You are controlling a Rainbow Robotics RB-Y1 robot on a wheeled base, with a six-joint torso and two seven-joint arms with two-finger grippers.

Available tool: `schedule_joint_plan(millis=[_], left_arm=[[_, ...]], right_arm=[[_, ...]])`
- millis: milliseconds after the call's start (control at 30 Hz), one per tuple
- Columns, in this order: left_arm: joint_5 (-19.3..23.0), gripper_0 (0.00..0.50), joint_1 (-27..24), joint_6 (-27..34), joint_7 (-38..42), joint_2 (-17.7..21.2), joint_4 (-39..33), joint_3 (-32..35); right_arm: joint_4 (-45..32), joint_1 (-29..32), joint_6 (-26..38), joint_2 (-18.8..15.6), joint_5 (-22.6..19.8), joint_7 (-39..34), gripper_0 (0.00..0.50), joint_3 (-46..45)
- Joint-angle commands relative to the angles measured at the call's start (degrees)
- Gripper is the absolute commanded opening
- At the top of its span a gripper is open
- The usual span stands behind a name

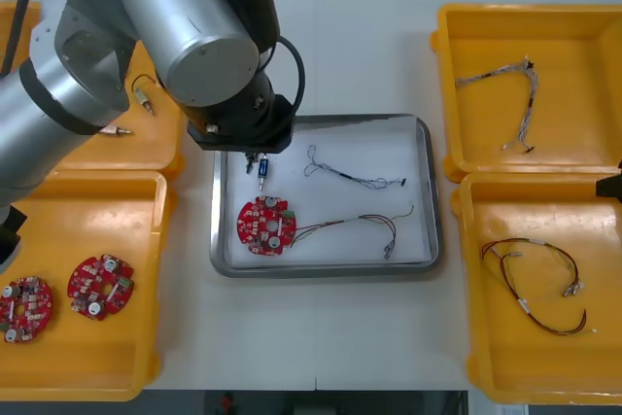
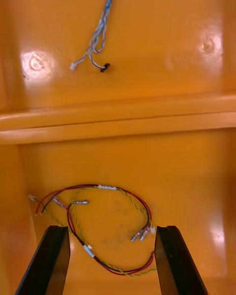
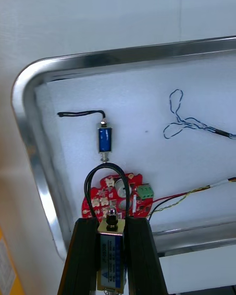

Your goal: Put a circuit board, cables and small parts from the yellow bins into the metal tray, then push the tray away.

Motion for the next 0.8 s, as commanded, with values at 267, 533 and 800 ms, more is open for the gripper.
schedule_joint_plan(millis=[267,533,800], left_arm=[[-4.1,0.000,-2.8,-11.6,4.6,-2.8,7.2,-8.6],[-6.1,0.000,-2.8,-16.9,4.9,-4.2,11.9,-11.2],[-7.9,0.000,-2.8,-20.3,6.0,-4.6,13.6,-14.4]], right_arm=[[-6.1,5.7,0.1,-2.1,1.5,-0.7,0.500,-1.6],[-7.3,7.4,0.1,-2.1,1.4,-0.8,0.500,-1.9],[-7.4,7.6,0.1,-2.1,1.2,-1.0,0.500,-2.2]])
